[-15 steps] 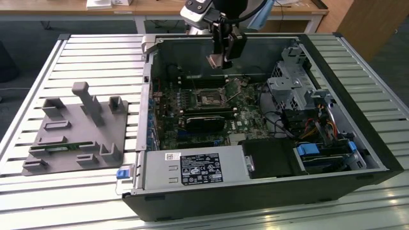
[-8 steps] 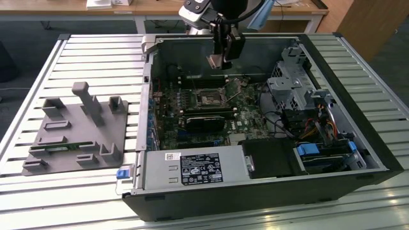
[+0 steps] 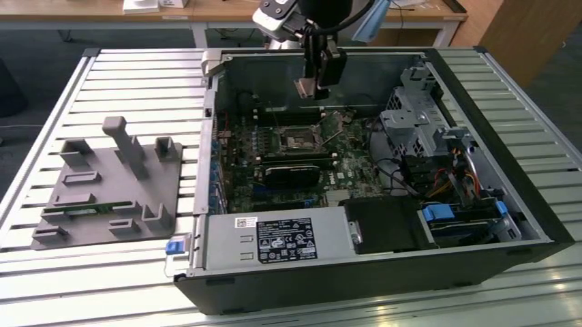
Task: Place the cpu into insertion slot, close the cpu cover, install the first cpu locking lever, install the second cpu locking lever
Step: 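Place the cpu into insertion slot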
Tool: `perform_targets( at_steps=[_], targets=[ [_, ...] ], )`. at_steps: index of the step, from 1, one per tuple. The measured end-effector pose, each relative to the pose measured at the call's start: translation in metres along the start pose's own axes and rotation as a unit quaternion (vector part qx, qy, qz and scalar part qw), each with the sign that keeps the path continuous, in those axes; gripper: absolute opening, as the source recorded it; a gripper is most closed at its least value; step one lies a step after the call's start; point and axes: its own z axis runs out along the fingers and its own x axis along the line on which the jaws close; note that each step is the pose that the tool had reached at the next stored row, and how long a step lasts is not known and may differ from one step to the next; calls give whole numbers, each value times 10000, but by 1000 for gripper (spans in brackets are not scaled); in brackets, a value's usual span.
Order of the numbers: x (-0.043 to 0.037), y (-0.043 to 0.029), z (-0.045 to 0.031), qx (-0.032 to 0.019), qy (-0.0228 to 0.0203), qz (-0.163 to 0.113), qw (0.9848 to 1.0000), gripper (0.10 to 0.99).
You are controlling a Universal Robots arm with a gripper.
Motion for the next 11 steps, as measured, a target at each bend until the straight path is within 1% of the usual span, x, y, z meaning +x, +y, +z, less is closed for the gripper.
perform_targets(
  at_steps=[11],
  targets=[
    [9,0,16,-1,-17,284,9996,541]
  ],
)
